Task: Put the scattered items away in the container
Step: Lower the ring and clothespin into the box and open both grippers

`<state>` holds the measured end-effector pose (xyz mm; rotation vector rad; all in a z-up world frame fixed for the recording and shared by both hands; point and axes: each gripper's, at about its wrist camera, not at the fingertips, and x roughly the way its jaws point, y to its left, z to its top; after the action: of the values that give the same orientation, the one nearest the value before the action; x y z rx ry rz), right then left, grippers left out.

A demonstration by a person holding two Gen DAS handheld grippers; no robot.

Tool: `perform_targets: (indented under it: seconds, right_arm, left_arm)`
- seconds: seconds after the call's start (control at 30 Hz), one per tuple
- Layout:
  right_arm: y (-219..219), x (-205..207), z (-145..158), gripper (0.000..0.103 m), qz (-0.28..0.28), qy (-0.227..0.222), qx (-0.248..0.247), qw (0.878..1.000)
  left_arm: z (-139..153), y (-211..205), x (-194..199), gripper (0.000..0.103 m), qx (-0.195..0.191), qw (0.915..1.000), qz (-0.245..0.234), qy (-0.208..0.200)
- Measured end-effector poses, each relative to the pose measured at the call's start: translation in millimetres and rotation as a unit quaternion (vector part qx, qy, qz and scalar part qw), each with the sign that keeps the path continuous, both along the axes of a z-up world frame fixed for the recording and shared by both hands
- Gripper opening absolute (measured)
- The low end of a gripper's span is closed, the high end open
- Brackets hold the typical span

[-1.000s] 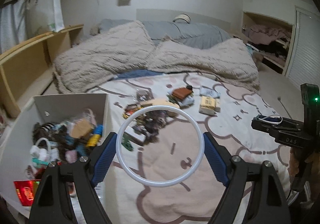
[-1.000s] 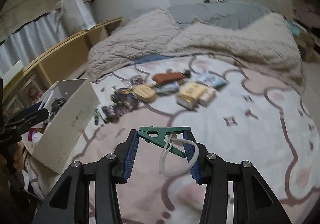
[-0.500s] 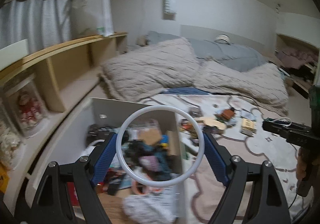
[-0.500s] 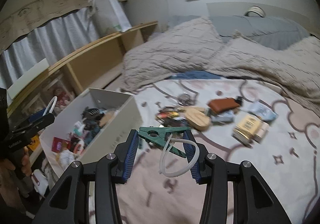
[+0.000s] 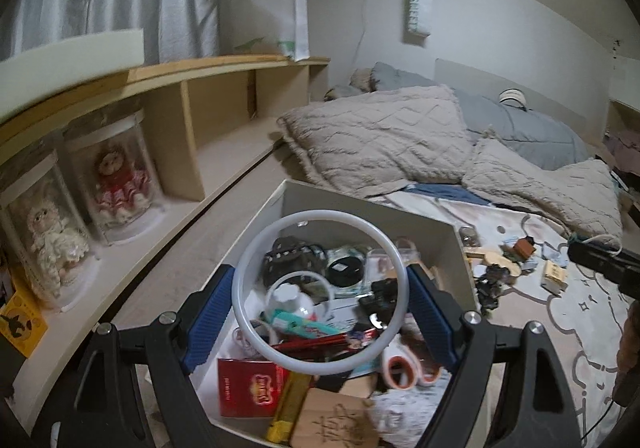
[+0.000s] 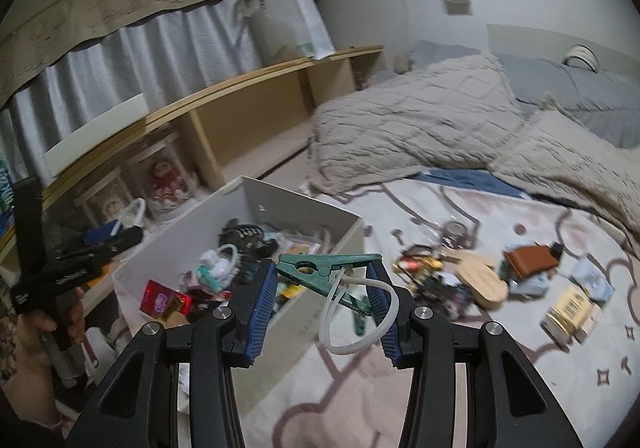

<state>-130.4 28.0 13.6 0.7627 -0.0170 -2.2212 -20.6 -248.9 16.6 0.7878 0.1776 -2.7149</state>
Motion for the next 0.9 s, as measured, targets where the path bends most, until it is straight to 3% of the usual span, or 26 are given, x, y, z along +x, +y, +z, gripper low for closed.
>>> perform_targets:
  seconds: [0.13, 0.33, 0.63, 0.9]
  right_arm:
    - [-19.7, 3.5, 5.5, 0.047, 0.022, 0.006, 0.0, 1.0]
    - [-48.8, 8.2, 9.5, 0.047, 0.052, 0.006, 0.001, 0.999]
    - [-75.5, 21.3, 1.1, 0.047, 0.089, -0.006, 0.01, 0.996]
    - [-82.1, 27.7, -4.6, 0.047, 0.104, -0.01, 0.015, 0.994]
  left_arm:
    - [-7.9, -7.3, -12.6, 0.084, 0.01, 0.9997, -0.004, -0.022]
    - [-24.0, -23.7, -39.6, 0.084, 0.057, 0.9961, -0.012, -0.067]
    - [-47.6, -38.3, -75.0, 0.084, 0.073, 0.9869, -0.014, -0.143]
    - [-62.1, -48.6, -93.0, 0.085, 0.066, 0.9812, 0.01, -0.181]
